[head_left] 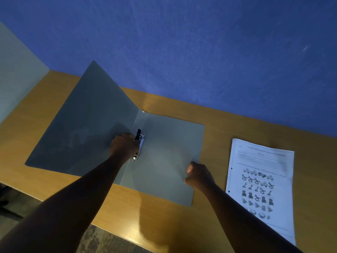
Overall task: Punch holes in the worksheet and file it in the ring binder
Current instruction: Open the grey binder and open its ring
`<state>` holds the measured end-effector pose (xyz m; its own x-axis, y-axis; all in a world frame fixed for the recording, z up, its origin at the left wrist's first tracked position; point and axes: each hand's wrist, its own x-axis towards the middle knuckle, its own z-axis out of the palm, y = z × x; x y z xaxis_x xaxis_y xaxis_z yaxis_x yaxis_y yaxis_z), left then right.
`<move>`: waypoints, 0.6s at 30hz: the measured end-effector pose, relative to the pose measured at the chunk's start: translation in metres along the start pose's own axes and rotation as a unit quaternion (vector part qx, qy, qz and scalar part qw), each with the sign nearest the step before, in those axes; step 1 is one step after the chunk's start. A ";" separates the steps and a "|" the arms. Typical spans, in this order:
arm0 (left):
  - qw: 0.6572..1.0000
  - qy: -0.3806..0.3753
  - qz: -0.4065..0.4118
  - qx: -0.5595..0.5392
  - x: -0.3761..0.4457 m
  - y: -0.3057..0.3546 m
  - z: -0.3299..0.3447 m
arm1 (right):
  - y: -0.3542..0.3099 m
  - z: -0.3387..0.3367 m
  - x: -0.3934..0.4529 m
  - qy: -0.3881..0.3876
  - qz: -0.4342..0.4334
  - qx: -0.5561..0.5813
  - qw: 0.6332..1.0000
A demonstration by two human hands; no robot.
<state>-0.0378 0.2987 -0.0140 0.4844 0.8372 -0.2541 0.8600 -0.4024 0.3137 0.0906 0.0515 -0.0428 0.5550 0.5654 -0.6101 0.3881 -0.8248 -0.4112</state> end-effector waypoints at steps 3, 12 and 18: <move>0.999 -0.020 -0.001 0.027 0.002 -0.003 0.000 | -0.007 -0.001 0.003 -0.004 0.002 -0.023 1.000; 0.998 0.018 0.048 -0.026 0.011 -0.007 0.002 | -0.064 0.002 0.027 0.024 -0.073 0.105 0.991; 0.995 0.020 0.065 -0.075 0.018 -0.007 0.003 | -0.105 0.005 0.049 0.048 -0.135 0.178 0.974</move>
<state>-0.0352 0.3154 -0.0233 0.5809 0.7967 -0.1666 0.7555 -0.4516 0.4747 0.0730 0.1661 -0.0328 0.5407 0.7467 -0.3875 0.2603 -0.5865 -0.7669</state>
